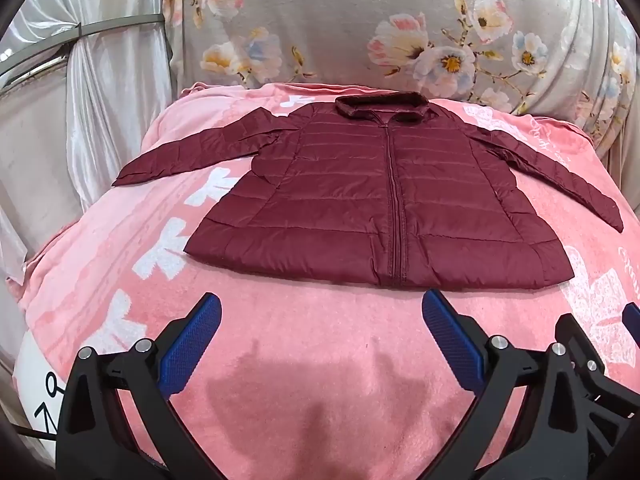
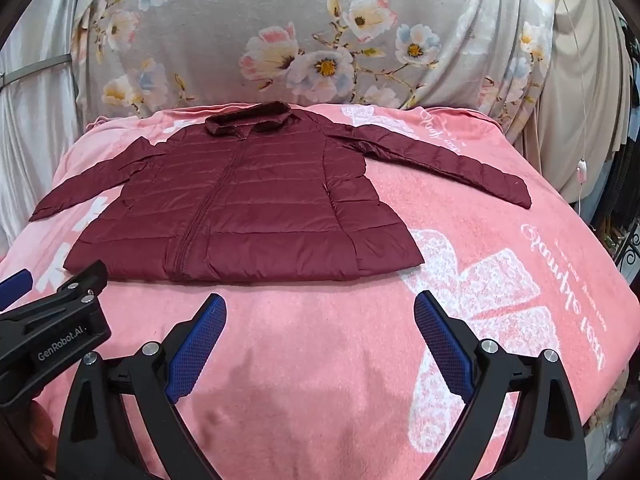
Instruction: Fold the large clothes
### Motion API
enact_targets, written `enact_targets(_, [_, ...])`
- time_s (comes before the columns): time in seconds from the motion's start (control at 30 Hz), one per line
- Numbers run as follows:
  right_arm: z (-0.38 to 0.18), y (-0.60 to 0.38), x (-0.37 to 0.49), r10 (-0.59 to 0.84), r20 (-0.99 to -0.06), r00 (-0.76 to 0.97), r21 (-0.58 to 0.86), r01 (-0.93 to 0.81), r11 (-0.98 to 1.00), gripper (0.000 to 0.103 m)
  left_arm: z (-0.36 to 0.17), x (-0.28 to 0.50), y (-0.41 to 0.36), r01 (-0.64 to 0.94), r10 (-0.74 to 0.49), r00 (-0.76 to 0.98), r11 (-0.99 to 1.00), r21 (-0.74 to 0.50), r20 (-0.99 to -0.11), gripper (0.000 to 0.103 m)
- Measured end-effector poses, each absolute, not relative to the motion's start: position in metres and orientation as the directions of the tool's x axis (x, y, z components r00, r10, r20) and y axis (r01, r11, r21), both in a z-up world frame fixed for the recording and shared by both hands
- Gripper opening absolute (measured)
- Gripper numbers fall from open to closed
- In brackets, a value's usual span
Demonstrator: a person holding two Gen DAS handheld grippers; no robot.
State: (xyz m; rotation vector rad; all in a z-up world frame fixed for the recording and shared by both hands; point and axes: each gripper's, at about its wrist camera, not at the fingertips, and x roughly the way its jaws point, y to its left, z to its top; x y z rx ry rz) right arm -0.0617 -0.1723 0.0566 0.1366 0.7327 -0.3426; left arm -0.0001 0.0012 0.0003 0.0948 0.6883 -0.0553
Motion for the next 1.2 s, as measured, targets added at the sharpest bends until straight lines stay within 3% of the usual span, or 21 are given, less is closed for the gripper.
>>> enact_targets(1.2, [0.065, -0.16, -0.067, -0.255, -0.66, 0.707, -0.003, 0.338, 0.941, 0.093, 0.014, -0.006, 0.018, 0.064, -0.001, 0.778, 0.995, 0.077, -0.629, 0.098])
